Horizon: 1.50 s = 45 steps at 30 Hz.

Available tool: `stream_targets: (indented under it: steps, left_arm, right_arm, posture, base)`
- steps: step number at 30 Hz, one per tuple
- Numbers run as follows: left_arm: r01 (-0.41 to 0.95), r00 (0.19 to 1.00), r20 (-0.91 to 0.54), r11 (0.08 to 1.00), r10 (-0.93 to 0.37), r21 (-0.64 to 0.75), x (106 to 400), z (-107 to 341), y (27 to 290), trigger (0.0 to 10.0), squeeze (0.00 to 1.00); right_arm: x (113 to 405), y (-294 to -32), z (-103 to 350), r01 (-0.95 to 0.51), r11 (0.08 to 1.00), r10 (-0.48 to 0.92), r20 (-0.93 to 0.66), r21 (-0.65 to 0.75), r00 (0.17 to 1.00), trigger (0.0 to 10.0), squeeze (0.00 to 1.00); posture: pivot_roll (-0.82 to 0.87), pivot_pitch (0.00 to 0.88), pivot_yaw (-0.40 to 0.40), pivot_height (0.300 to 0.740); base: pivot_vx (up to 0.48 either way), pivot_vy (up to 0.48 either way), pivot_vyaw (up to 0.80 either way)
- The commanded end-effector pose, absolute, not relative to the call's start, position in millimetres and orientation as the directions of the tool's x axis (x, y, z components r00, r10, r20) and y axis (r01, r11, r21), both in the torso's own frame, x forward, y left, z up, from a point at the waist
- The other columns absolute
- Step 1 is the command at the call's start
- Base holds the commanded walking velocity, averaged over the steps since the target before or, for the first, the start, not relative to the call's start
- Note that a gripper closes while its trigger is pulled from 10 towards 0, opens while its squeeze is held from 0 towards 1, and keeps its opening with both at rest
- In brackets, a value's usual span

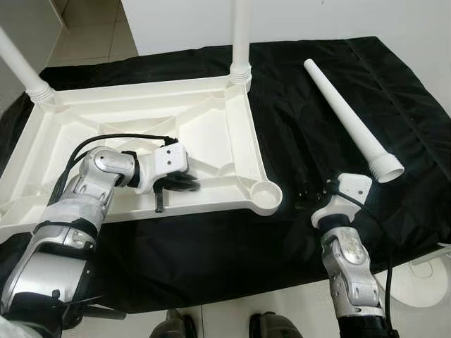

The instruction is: Building children table

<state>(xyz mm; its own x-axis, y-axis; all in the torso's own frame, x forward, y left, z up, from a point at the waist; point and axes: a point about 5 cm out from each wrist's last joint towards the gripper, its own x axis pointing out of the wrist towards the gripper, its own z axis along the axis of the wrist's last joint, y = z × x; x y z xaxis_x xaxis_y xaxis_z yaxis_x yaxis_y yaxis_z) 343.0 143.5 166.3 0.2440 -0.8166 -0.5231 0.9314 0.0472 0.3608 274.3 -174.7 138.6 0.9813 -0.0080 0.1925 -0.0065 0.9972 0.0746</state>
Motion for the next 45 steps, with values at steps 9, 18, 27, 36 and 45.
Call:
stream_targets:
  steps: [9, 18, 27, 36, 45]
  left_arm:
    - [0.745, 0.605, -0.210, 0.452, -0.768, 0.491, 353, 191, 131, 10.0, 1.00]
    - [0.718, 0.641, -0.207, 0.483, -0.739, 0.501, 353, 202, 136, 10.0, 0.00]
    - [0.663, 0.719, -0.161, 0.599, -0.676, 0.448, 352, 205, 147, 10.0, 0.97]
    - [0.608, 0.785, -0.232, 0.647, -0.574, 0.460, 342, 187, 170, 10.0, 0.00]
    - [0.616, 0.788, -0.355, 0.649, -0.504, 0.446, 332, 165, 180, 10.0, 0.00]
  right_arm:
    - [275, -176, 135, -0.001, 0.998, -0.012, 0.185, 0.070, 0.983, 10.0, 0.00]
    - [275, -176, 134, 0.005, 0.997, -0.018, 0.186, 0.072, 0.982, 10.0, 0.00]
    - [275, -177, 133, 0.005, 0.997, -0.018, 0.187, 0.071, 0.982, 10.0, 0.00]
    - [283, -178, 140, -0.003, 0.998, -0.012, 0.210, 0.069, 0.978, 10.0, 0.00]
    - [284, -180, 143, -0.001, 0.998, -0.014, 0.221, 0.066, 0.975, 10.0, 0.00]
  posture:
    - [-0.11, 0.100, 0.080, 0.740]
    - [-0.11, 0.101, 0.087, 0.740]
    - [-0.10, 0.089, 0.076, 0.740]
    - [-0.10, 0.067, 0.062, 0.740]
    - [-0.10, 0.063, 0.055, 0.740]
  base:
    - [0.000, 0.000, 0.00]
    - [0.000, 0.000, 0.00]
    - [0.000, 0.000, 0.00]
    - [0.000, 0.000, 0.00]
    - [0.000, 0.000, 0.00]
